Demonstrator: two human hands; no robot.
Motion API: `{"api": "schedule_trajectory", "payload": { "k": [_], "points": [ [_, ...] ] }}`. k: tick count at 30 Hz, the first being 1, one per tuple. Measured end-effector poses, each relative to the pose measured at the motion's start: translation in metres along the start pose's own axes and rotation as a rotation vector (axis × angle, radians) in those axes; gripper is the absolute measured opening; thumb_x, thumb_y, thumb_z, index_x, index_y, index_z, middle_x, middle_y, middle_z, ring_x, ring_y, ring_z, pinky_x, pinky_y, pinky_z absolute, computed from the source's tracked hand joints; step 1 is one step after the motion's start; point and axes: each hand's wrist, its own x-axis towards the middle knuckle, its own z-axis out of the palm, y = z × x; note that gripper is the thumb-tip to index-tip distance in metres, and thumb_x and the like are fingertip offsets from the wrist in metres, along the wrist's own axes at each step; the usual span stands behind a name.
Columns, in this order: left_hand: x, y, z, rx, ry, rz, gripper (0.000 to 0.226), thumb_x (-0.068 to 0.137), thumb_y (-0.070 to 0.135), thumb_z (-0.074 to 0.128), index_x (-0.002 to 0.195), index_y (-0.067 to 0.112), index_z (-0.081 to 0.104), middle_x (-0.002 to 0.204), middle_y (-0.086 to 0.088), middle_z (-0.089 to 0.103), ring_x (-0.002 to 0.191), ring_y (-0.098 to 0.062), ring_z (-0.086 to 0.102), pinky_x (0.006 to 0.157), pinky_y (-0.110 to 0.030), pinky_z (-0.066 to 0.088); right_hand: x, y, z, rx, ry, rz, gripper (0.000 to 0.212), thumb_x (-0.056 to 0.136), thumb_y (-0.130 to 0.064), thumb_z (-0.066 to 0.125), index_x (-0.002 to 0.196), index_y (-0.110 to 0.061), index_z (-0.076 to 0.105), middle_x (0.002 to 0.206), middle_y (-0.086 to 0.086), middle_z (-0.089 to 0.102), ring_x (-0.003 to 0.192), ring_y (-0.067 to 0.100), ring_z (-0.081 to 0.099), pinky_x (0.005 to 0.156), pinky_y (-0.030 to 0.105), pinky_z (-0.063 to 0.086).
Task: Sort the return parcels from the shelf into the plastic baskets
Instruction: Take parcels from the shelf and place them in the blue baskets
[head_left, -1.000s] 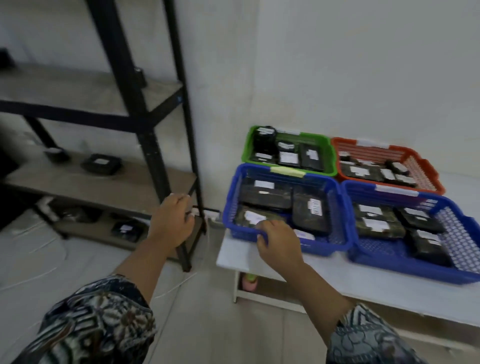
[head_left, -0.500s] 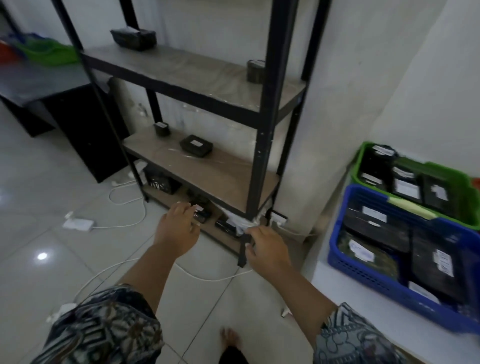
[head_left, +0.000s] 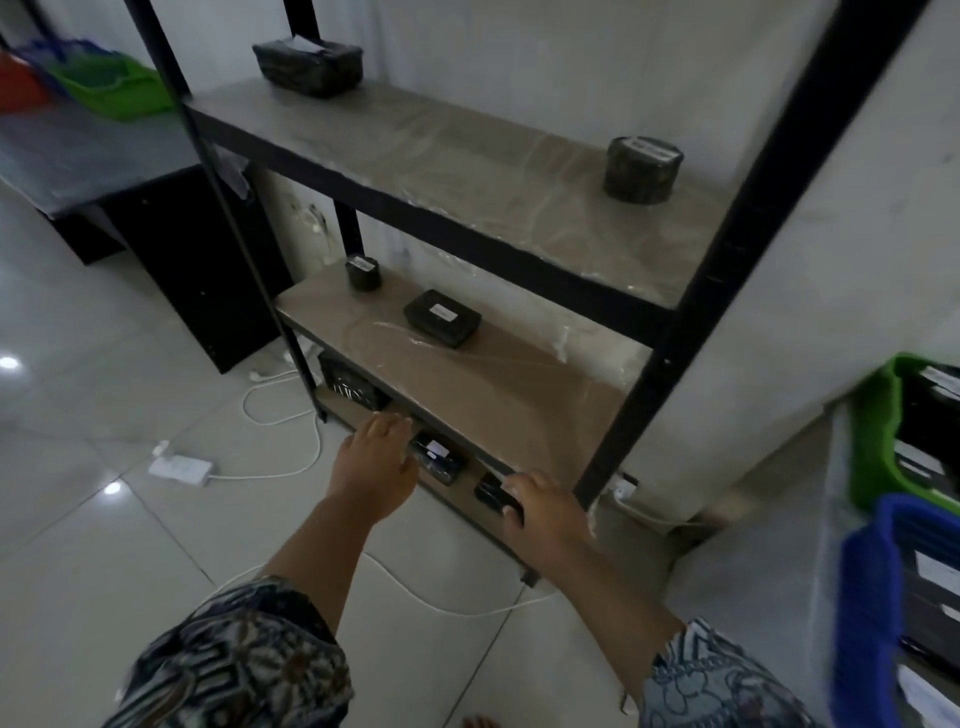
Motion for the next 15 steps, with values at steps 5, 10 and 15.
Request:
{"api": "schedule_trajectory", "payload": {
  "k": [5,10,15],
  "points": [
    [0.055,-0.041,0.001,0.008,-0.048,0.026,0.055,0.09,0.029,0.05,0.142,0.018,0.036,0.147,-0.002,0.037,0.138,-0.02,0.027,0.111,-0.042,0.03,0.055,-0.018,0.012,-0.022,-0.017,0.048,0.039,0.095,-0.031,0.046,0.133,-0.021,0.047,0.137,-0.003,0.048,0.124,0.015,0.043,0.104,0.029,0.035],
    [0.11,-0.095,0.012,0.018,-0.134,0.081,0.054,0.089,0.028,0.05,0.141,0.016,0.037,0.146,-0.003,0.038,0.137,-0.022,0.031,0.11,-0.04,0.031,0.102,-0.045,0.043,-0.016,-0.032,0.138,0.042,0.095,-0.031,0.046,0.135,-0.021,0.045,0.136,-0.001,0.048,0.124,0.017,0.044,0.104,0.03,0.035],
    [0.162,-0.15,0.031,0.062,-0.249,0.232,0.054,0.091,0.027,0.046,0.142,0.014,0.034,0.147,-0.003,0.035,0.139,-0.02,0.027,0.109,-0.035,0.029,0.146,-0.084,0.083,-0.003,-0.012,0.316,0.046,0.093,-0.03,0.044,0.139,-0.023,0.043,0.138,0.0,0.046,0.128,0.019,0.042,0.106,0.029,0.034]
  ]
}}
